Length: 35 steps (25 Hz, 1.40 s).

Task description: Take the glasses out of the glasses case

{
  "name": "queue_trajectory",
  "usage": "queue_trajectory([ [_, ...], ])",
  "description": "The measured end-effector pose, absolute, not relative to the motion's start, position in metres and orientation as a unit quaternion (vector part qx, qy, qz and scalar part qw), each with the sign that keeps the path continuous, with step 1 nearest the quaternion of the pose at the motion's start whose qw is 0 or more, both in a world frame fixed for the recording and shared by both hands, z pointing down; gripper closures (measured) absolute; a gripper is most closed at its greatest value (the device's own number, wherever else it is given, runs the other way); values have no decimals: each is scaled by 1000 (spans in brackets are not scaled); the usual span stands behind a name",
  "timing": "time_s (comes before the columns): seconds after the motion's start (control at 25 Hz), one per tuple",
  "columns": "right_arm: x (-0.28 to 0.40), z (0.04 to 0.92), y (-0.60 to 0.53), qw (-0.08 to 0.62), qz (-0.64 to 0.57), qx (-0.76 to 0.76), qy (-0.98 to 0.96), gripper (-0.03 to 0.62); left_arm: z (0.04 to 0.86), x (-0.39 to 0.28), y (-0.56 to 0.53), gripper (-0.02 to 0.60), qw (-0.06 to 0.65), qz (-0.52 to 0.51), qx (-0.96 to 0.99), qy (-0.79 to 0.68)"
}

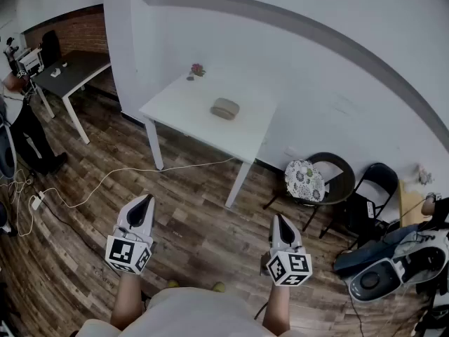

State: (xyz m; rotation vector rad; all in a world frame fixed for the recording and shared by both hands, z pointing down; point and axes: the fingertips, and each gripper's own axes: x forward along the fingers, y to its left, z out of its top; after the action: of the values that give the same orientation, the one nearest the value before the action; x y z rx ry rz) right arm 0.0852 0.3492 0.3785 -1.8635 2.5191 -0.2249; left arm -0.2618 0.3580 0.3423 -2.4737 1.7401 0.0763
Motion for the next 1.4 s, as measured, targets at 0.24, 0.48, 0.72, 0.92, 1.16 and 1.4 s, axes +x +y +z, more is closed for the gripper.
queue_trajectory([
  [0.24, 92, 386, 364, 1, -84, -604, 793, 591, 347, -254, 363, 572, 52, 13, -825, 562],
  [0.48, 89, 385, 362, -6, -80, -602, 794, 591, 347, -261, 362, 572, 52, 12, -821, 569],
  [0.72, 91, 378, 363, 8, -74, -608, 790, 591, 347, -262, 365, 572, 52, 18, -823, 566],
  [0.92, 94, 377, 358, 9, -76, -607, 791, 591, 345, -258, 357, 572, 53, 17, -826, 561],
  [1.16, 92, 380, 359, 2, -83, -606, 791, 591, 345, -253, 356, 571, 59, 5, -829, 557],
  [1.4, 91, 381, 365, -1, -86, -605, 791, 591, 350, -253, 357, 569, 47, -5, -832, 553],
])
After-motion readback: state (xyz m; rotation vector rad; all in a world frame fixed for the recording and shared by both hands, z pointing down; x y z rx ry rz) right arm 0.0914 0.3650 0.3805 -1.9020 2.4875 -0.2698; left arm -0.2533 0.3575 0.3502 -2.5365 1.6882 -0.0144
